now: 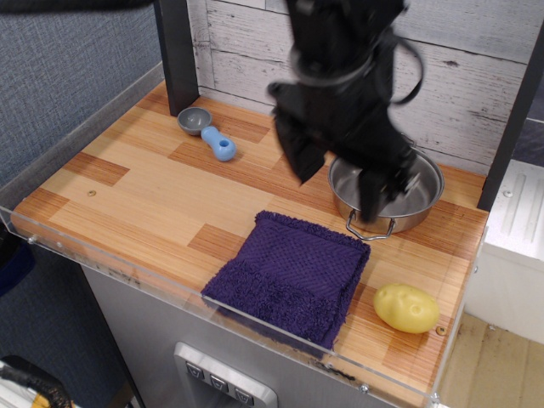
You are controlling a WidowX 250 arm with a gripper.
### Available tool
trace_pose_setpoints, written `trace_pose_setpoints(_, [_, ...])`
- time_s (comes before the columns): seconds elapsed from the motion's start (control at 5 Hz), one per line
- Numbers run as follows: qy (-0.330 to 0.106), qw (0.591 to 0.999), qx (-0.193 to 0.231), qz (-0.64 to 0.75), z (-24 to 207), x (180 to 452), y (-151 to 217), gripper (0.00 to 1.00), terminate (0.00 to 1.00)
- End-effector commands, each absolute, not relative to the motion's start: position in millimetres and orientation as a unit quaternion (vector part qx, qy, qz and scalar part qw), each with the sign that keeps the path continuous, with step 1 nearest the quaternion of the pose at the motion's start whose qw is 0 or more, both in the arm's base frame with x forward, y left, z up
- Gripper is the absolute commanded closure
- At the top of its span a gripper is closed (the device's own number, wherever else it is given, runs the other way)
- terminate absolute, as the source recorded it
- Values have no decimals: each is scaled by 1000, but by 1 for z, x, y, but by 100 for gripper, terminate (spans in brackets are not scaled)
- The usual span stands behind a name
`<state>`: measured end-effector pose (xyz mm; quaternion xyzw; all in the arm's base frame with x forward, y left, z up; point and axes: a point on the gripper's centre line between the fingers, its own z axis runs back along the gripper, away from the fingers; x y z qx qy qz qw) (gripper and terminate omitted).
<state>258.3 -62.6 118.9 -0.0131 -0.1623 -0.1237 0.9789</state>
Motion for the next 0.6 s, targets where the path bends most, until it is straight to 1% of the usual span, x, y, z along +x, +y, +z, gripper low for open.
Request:
trace_pose_setpoints(0.0, [-149, 982, 1, -118, 99, 234, -52, 0, 0])
trace_pose_setpoints(0.4, [-144, 984, 15, -103, 74, 240, -36, 0, 0])
